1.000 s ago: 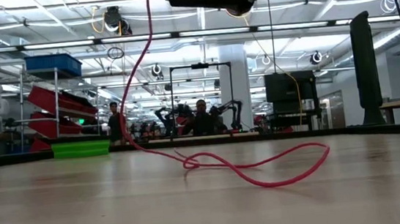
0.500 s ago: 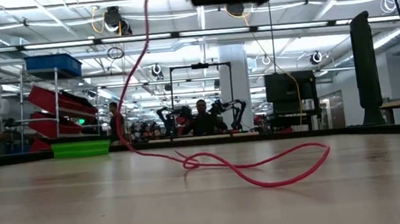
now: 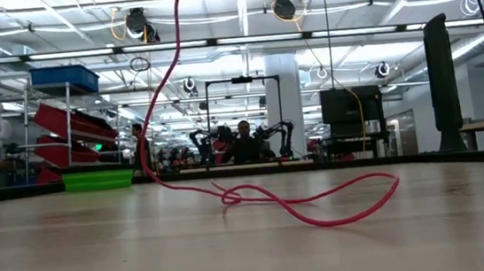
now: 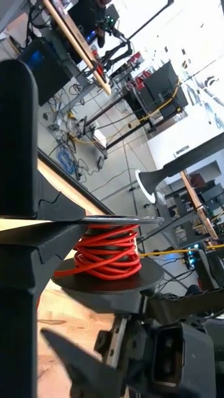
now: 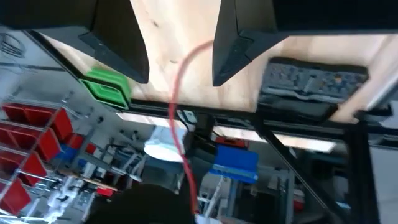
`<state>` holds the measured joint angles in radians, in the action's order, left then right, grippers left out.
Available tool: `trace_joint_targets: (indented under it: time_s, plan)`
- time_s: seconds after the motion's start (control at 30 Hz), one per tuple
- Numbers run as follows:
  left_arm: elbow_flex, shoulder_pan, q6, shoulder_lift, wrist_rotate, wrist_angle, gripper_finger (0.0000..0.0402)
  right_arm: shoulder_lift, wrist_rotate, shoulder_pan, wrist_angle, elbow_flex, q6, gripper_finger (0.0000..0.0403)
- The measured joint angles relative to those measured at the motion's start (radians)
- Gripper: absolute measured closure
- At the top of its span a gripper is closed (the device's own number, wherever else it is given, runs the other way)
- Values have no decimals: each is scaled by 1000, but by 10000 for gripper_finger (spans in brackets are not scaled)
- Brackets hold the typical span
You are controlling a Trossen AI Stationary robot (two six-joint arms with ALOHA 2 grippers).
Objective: Coil cords
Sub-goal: Uncoil the red wire from the spool
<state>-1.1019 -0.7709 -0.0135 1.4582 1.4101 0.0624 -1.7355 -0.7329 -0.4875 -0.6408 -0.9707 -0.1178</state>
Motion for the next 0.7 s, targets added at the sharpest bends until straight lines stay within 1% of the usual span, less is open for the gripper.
trace_joint_targets:
  time_s: [0.1, 0.4, 0.5, 0.57, 0.7]
  plan:
    - [0, 8, -1, 0, -13, 0, 398, -20, 54, 11, -52, 0, -14, 238]
    - [0, 30, -8, 0, -73, 1, 398, -27, 54, 44, -74, 0, 1, 238]
    - [0, 32, -10, 0, -75, 0, 398, -28, 54, 56, -74, 0, 9, 239]
    - [0, 31, -11, 0, -75, 0, 398, -28, 56, 56, -74, 0, 9, 245]
    - [0, 31, -11, 0, -75, 0, 398, -28, 71, 56, -67, 0, 9, 271]
